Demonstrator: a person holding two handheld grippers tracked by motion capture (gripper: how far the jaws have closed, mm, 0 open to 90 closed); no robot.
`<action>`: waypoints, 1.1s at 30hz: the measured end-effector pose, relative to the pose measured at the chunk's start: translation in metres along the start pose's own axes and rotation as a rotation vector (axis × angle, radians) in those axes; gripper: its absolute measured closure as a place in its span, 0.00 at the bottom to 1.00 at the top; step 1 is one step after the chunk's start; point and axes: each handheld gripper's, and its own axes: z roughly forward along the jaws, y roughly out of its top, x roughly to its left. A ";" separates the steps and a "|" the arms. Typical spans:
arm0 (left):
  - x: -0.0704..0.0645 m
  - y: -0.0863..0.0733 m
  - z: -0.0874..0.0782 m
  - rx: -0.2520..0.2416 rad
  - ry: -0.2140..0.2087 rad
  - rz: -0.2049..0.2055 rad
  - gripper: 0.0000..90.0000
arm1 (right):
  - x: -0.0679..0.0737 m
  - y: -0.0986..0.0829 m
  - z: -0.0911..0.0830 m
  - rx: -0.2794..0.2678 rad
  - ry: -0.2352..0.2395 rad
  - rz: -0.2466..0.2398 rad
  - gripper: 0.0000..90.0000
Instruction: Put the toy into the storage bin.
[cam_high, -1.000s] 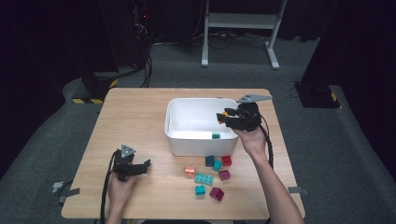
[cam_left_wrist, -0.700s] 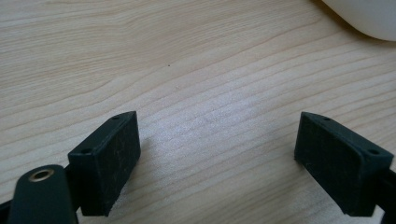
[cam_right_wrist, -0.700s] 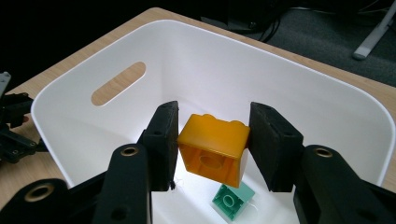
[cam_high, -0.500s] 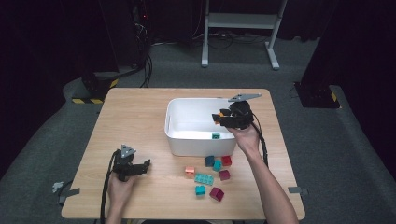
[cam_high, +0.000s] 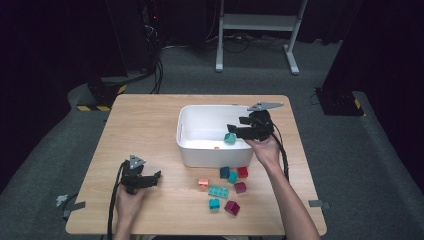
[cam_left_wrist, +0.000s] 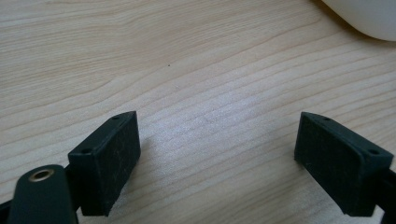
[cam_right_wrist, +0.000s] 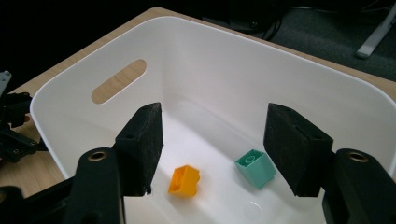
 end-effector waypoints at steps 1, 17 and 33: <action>0.000 0.000 0.000 0.000 0.000 0.002 0.16 | 0.001 -0.002 -0.006 -0.016 -0.001 -0.011 0.41; 0.000 0.000 0.000 0.001 0.000 -0.001 0.16 | 0.004 -0.036 -0.051 -0.117 -0.016 0.000 0.41; 0.000 0.000 0.000 0.000 0.001 0.000 0.16 | 0.010 -0.071 -0.075 -0.160 -0.044 0.024 0.42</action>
